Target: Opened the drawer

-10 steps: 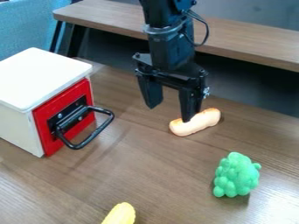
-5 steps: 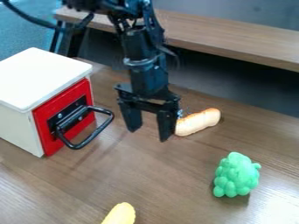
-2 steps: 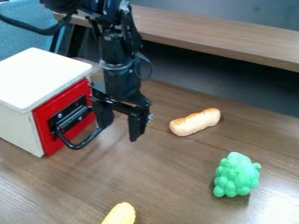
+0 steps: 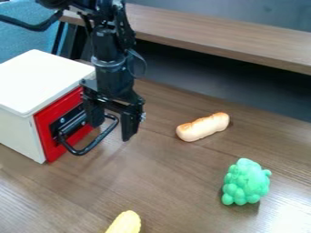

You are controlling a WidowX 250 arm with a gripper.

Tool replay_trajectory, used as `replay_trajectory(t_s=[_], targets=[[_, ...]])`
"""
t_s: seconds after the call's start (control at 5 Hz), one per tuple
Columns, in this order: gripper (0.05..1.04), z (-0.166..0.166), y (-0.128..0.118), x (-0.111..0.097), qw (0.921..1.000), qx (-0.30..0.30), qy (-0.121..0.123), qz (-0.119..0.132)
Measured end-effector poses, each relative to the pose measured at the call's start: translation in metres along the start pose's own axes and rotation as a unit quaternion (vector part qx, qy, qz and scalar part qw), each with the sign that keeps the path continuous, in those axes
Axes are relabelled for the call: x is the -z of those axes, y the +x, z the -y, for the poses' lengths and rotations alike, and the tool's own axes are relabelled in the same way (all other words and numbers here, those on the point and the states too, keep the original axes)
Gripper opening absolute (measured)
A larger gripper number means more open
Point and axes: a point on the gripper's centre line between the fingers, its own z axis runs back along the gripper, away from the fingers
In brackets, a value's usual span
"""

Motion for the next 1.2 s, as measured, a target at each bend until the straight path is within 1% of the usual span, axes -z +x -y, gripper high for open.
replay_trajectory(t_s=[0.2,0.4,0.6,0.8,1.0,1.2], targets=[[0.999,-0.013,-0.001,0.003,0.9998,-0.001,0.017,0.006],[0.999,-0.021,-0.007,0.015,0.9997,0.000,0.020,0.015],[0.999,-0.025,-0.010,0.030,0.9993,-0.008,0.028,0.023],[0.999,-0.025,-0.013,0.044,0.9990,-0.014,0.008,0.041],[0.999,-0.014,-0.013,0.058,0.9987,0.004,-0.028,0.042],[0.999,0.001,-0.010,0.060,0.9964,0.031,-0.058,0.053]])
